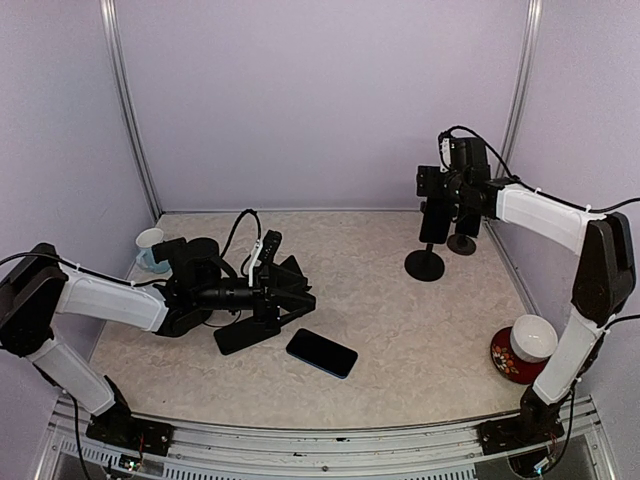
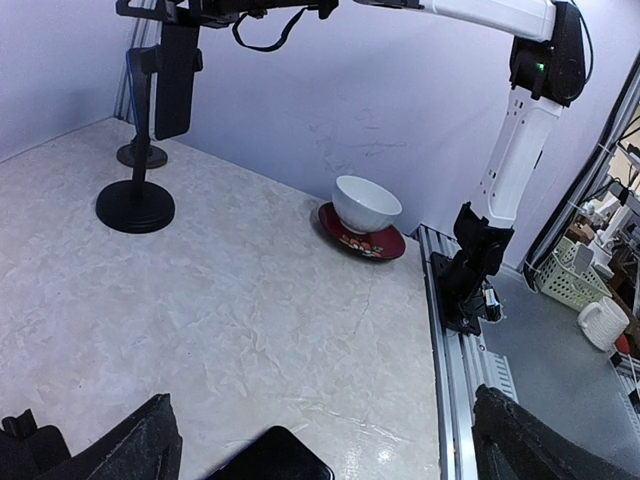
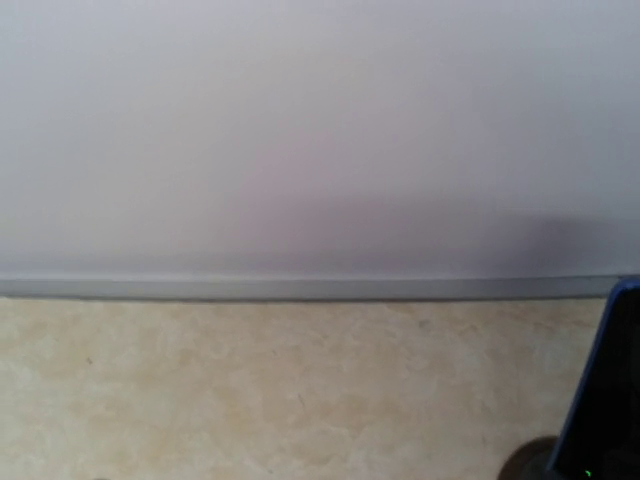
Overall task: Place the phone on the phone stand
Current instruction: Move the phone stand with the phone to the center of the board.
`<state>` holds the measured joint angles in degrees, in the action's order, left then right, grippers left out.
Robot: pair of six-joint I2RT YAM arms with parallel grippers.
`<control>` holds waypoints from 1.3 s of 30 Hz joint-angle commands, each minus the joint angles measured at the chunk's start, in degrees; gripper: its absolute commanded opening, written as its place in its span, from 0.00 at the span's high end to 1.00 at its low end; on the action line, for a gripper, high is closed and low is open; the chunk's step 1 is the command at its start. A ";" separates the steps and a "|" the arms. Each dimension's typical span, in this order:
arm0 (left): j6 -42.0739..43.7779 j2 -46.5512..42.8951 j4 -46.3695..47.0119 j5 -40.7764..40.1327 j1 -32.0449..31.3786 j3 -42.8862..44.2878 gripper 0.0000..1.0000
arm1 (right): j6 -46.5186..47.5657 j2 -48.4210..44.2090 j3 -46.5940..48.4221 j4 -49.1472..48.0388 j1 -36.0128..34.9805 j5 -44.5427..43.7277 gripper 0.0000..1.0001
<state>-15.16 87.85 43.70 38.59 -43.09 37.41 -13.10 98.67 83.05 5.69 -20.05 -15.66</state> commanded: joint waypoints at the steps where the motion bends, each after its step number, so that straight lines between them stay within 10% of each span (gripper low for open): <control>1: 0.18 0.90 1.03 0.70 0.38 0.14 0.01 | 0.42 -1.47 2.69 -1.99 0.41 -0.17 0.09; 21: -0.22 2.12 1.55 0.91 0.38 0.47 0.01 | 1.58 -17.19 -2.56 -0.83 -3.72 2.82 0.00; 39: -0.41 1.46 1.56 0.88 0.29 0.23 0.01 | 7.41 -30.48 -32.25 -13.64 -14.09 13.38 0.00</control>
<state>-15.22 89.41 43.70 38.79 -43.09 37.41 -6.81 70.50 54.41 -2.63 -32.64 -5.98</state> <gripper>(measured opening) 0.987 0.999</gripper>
